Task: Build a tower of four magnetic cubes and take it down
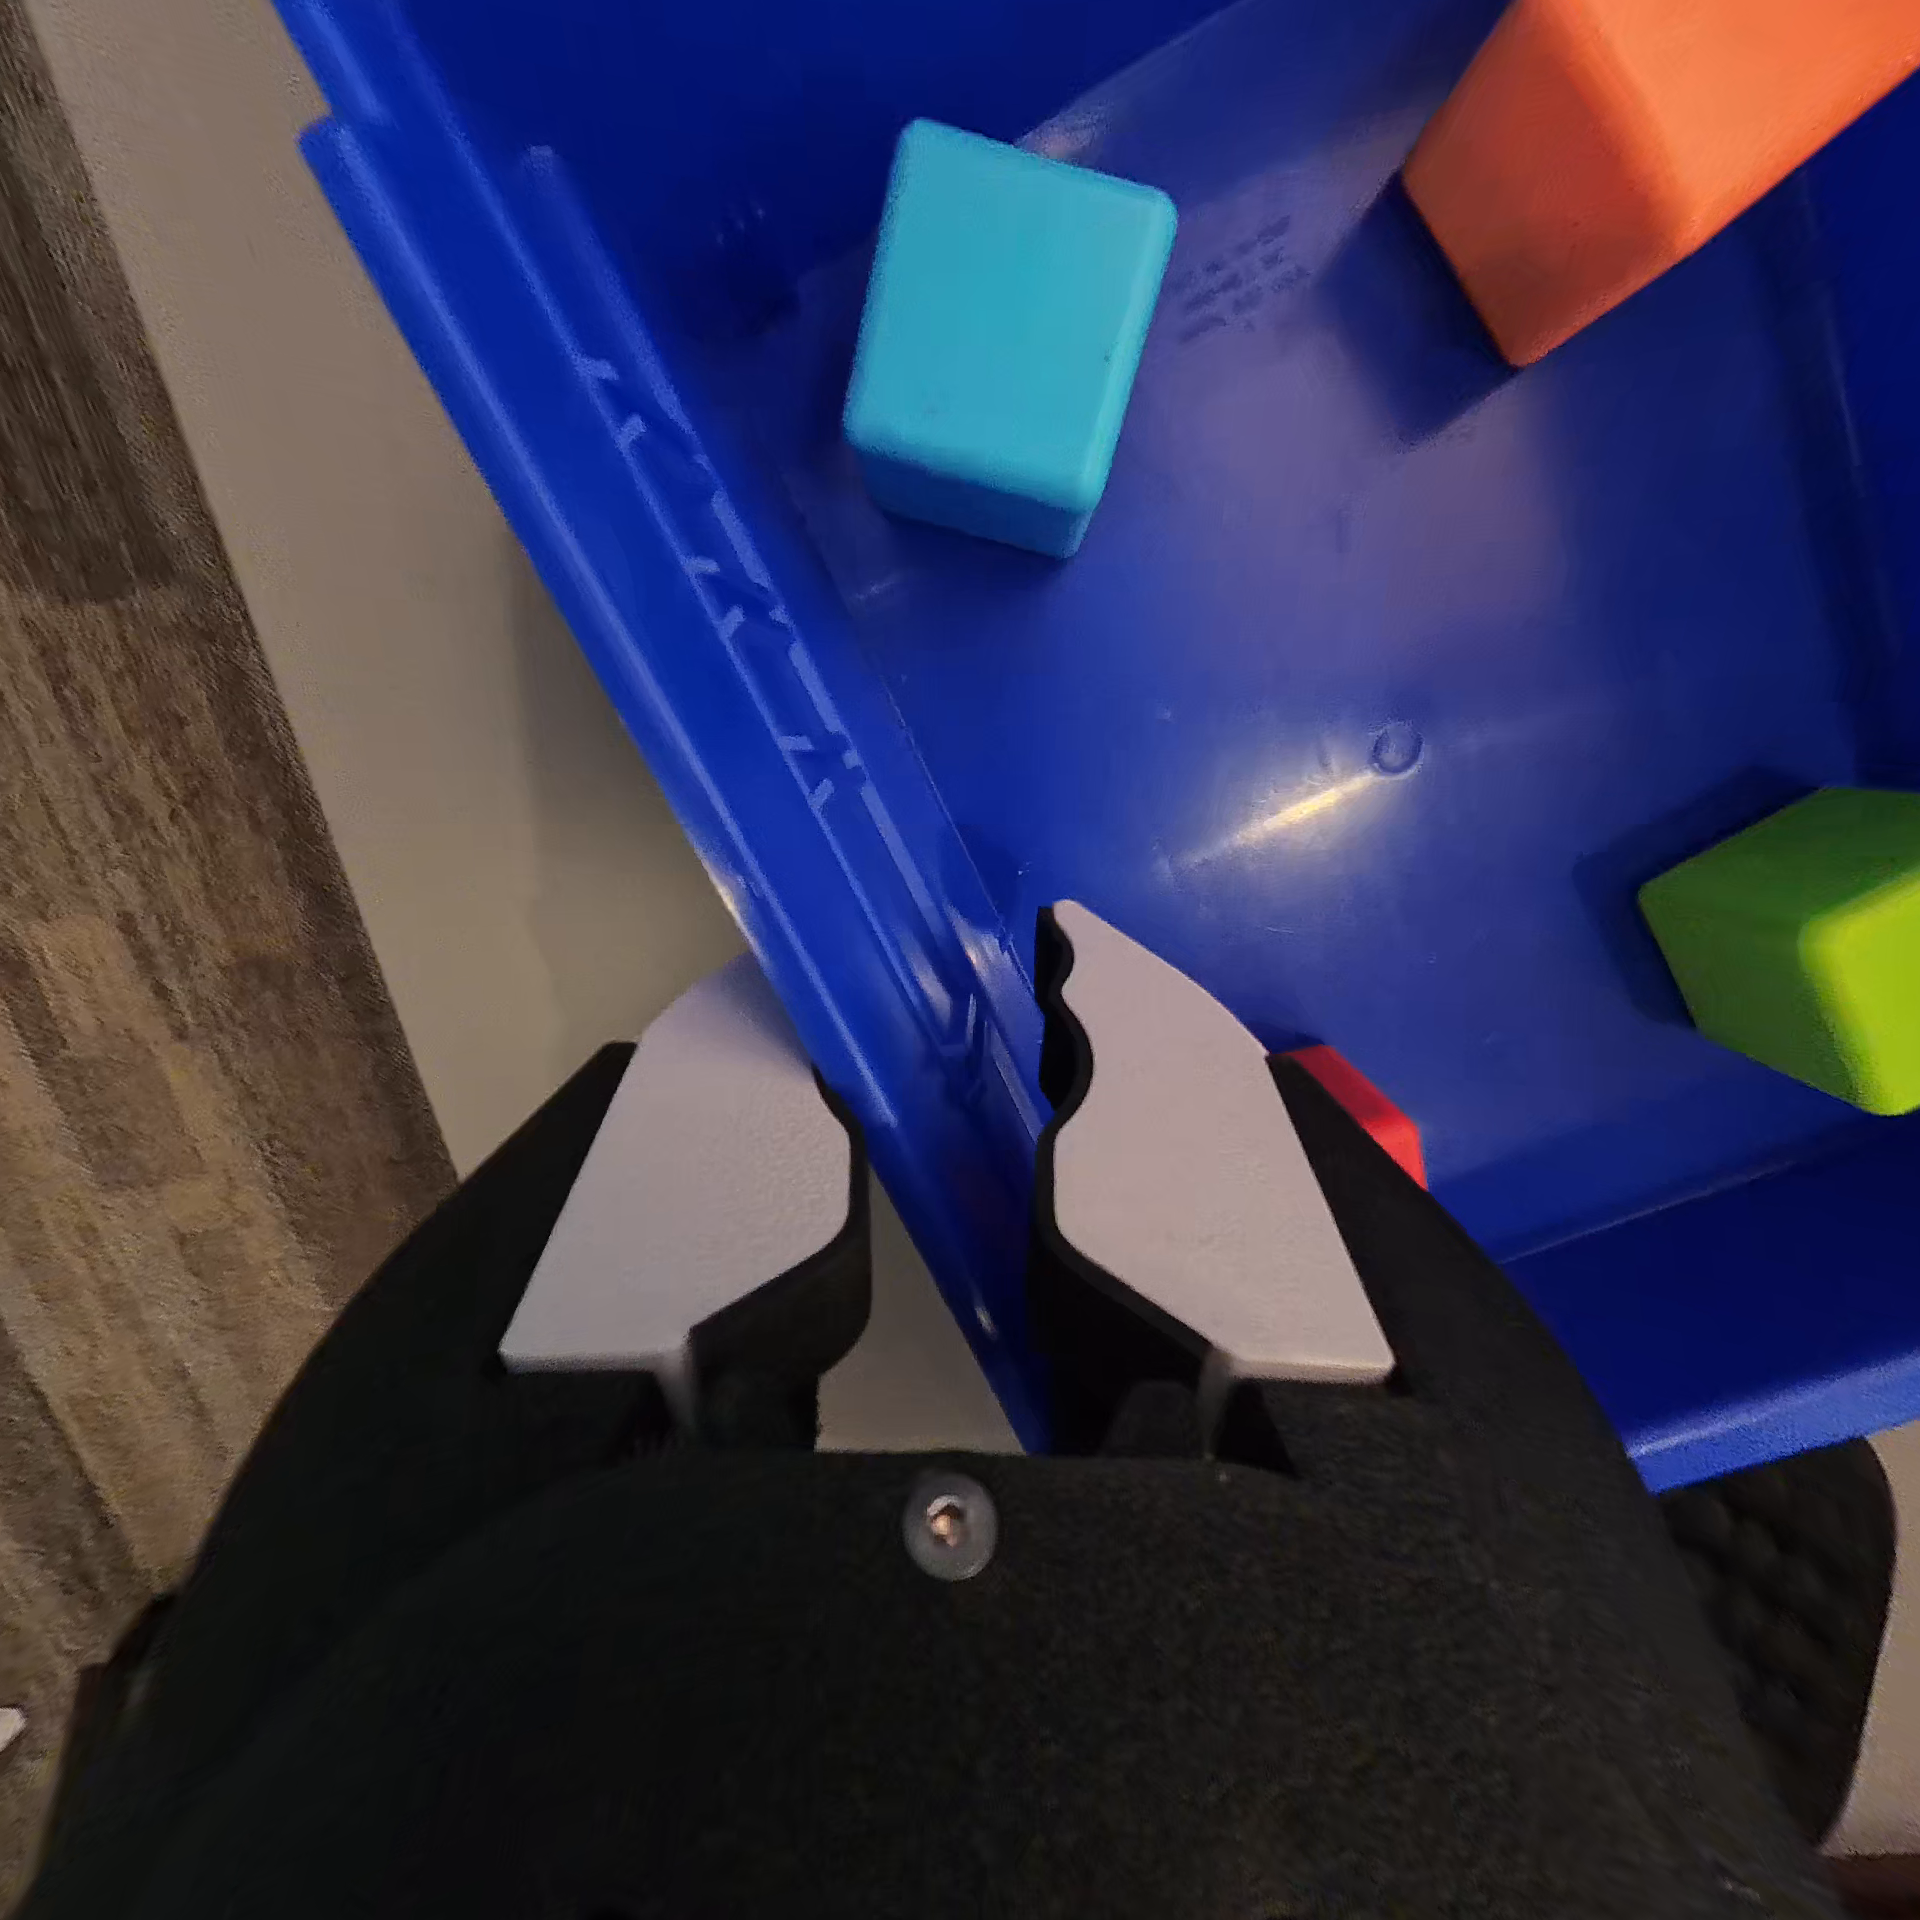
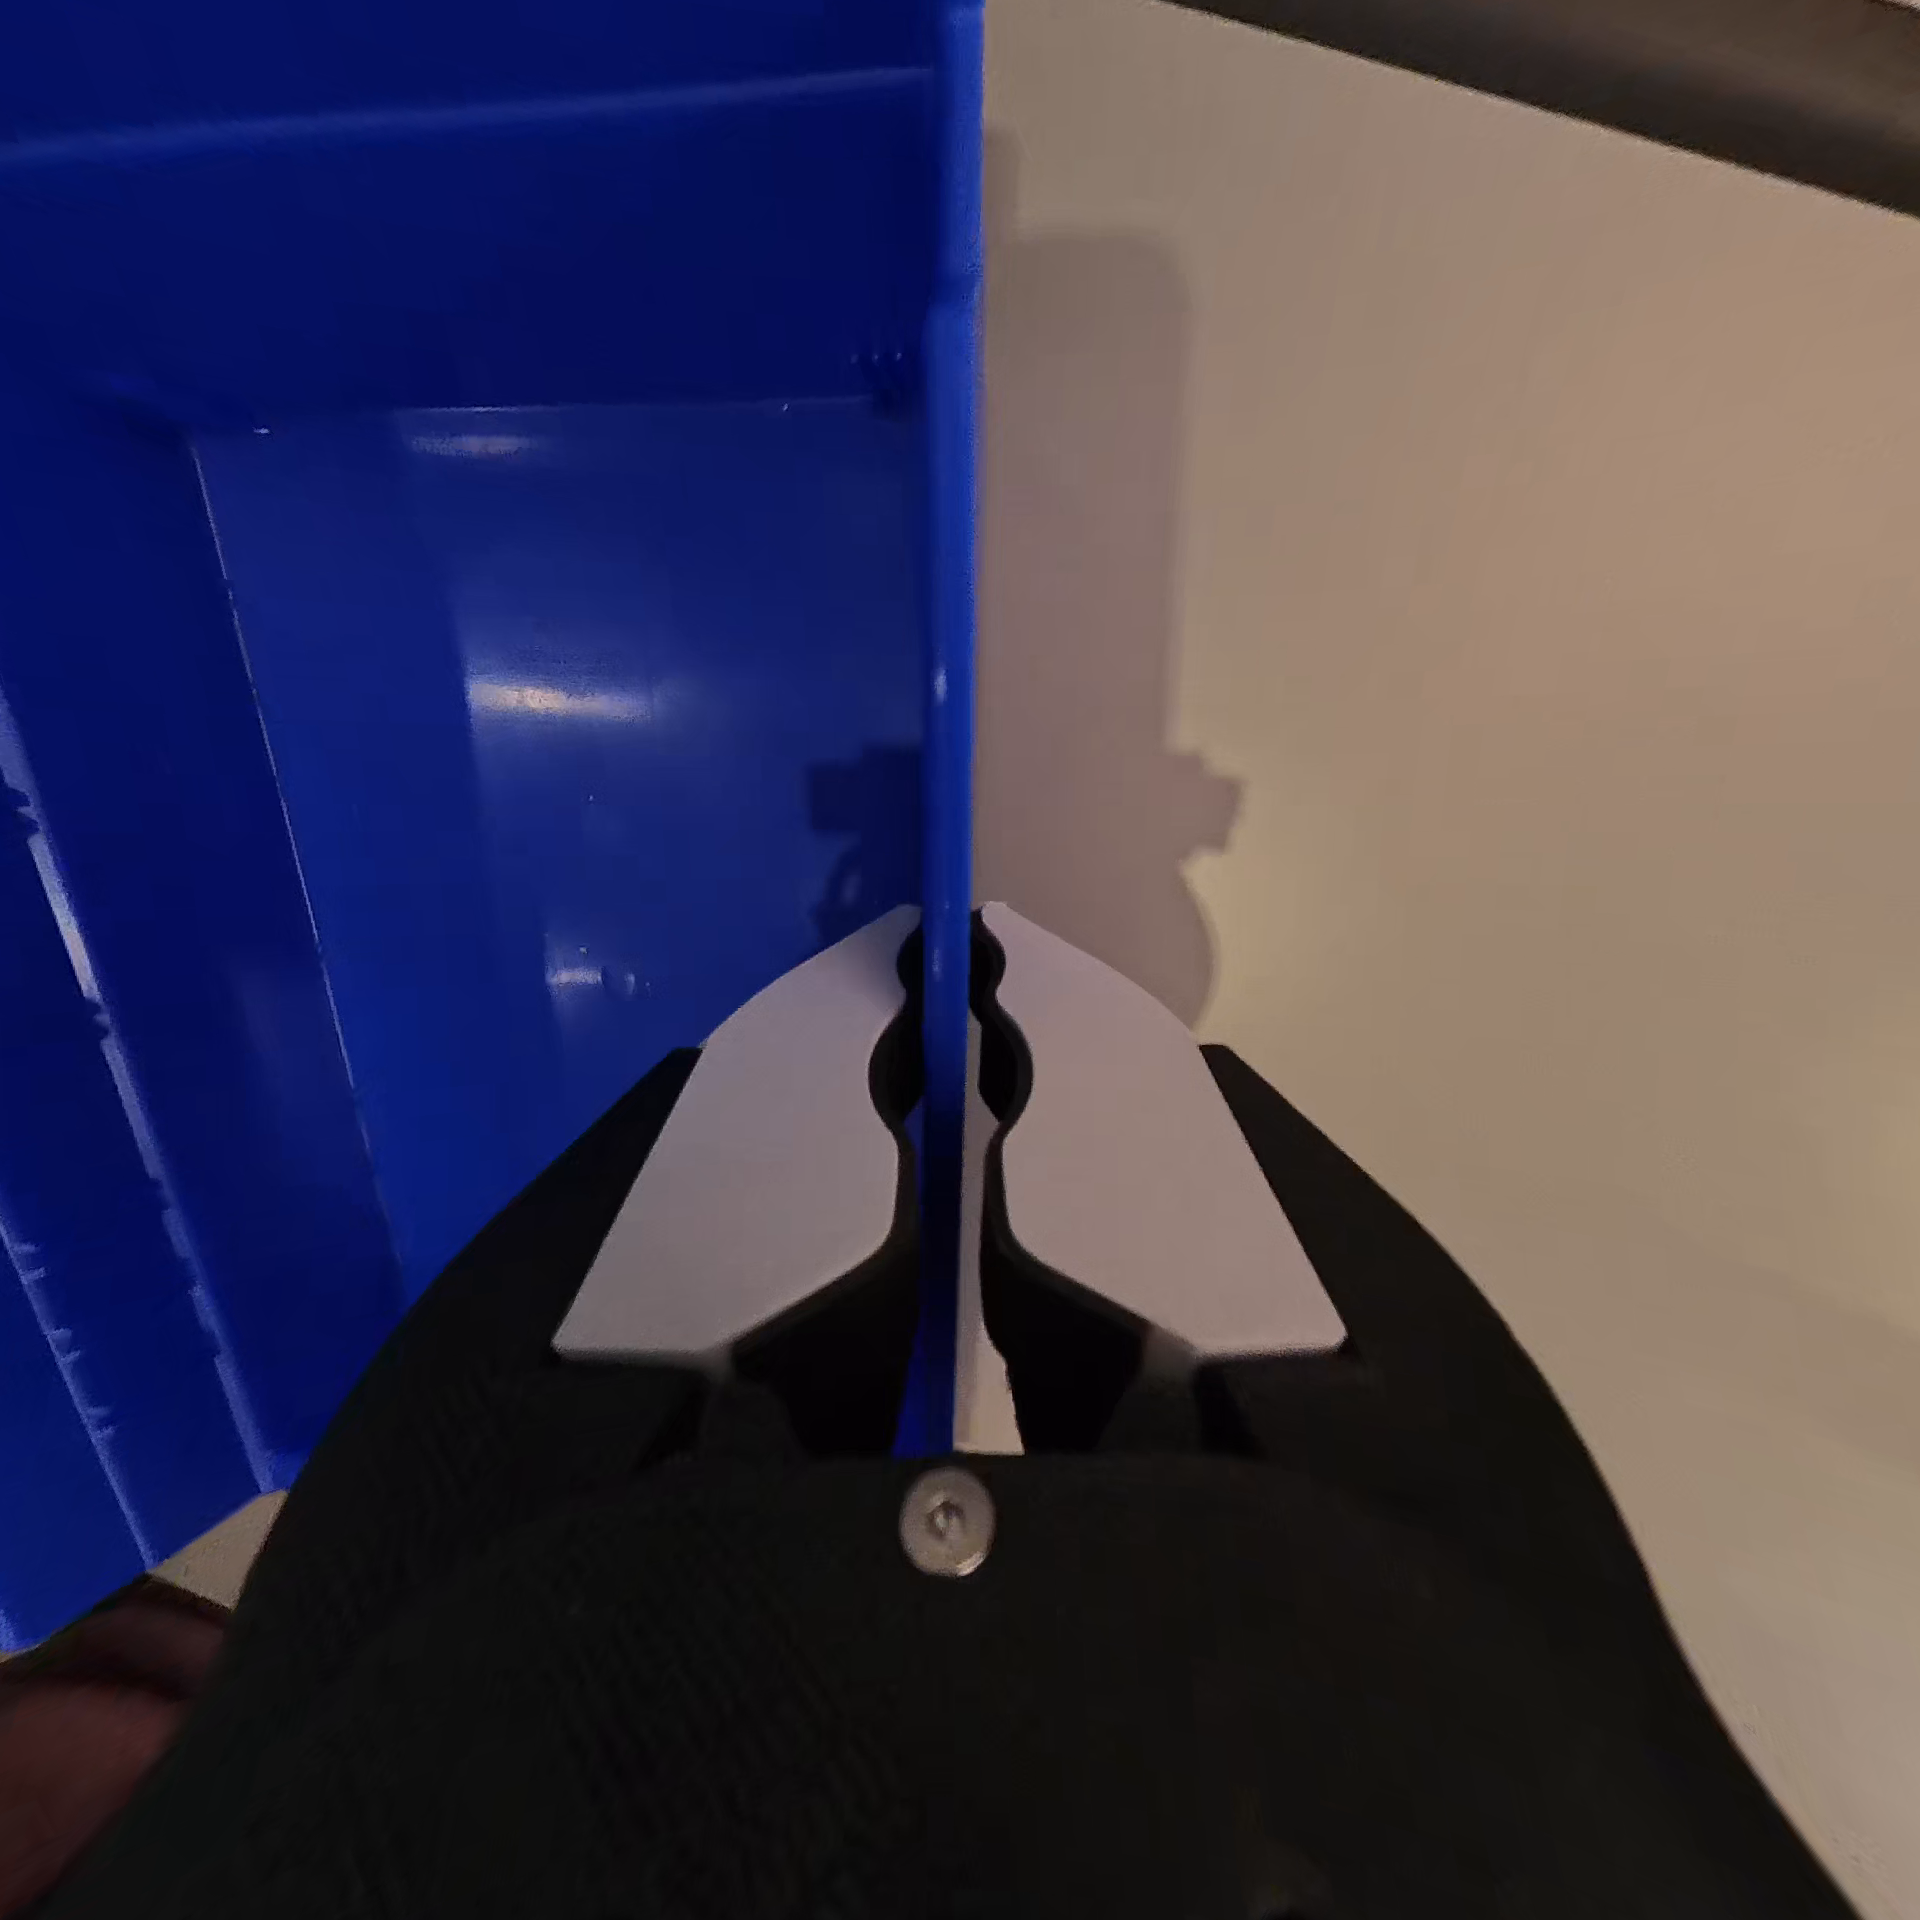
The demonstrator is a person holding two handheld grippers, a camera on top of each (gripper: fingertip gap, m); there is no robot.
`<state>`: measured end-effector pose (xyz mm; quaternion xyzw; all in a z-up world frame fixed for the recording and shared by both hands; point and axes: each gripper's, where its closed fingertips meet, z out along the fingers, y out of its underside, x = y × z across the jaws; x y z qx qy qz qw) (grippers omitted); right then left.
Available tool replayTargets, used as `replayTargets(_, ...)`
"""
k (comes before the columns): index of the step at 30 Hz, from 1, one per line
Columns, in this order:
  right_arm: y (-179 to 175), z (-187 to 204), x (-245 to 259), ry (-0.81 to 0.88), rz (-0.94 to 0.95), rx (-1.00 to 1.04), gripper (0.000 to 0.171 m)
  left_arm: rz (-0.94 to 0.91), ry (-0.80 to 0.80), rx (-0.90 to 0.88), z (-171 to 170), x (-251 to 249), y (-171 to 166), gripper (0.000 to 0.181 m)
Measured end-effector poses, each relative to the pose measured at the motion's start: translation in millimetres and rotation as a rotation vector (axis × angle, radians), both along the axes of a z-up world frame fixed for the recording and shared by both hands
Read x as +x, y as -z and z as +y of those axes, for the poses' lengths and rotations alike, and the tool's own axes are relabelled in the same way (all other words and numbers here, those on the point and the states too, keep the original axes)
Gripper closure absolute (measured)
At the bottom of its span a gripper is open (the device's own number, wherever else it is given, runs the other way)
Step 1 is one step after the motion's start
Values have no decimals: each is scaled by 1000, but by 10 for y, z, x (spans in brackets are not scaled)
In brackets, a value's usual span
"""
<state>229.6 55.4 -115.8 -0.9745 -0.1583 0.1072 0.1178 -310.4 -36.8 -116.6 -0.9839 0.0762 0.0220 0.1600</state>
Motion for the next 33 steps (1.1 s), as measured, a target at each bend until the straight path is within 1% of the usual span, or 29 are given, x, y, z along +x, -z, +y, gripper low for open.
replayTargets(5, 5, 1, 726, 99, 13, -8, 164, 37, 58, 5, 129, 211, 7, 161)
replayTargets(9, 10, 16, 1325, 167, 7, -3, 165, 90, 96, -6, 154, 306, 9, 160)
replayTargets(13, 14, 30, 1862, 210, 1, 1, 165, 72, 42, -19, 151, 313, 12, 161)
replayTargets(19, 21, 9, 2489, 257, -18, -6, 164, 96, 8, -29, 147, 304, 12, 159)
replayTargets(23, 23, -52, 2692, 268, -29, 10, 164, 93, 1, -29, 147, 303, 14, 159)
replayTargets(26, 21, -61, 2708, 258, -13, 37, 164, 85, -8, -28, 147, 306, 15, 160)
replayTargets(30, 21, -57, 2714, 213, -74, 92, 163, 93, -14, -26, 145, 311, 15, 159)
replayTargets(33, 19, -54, 2716, 206, -90, 101, 163, 59, -45, -28, 126, 338, 17, 162)
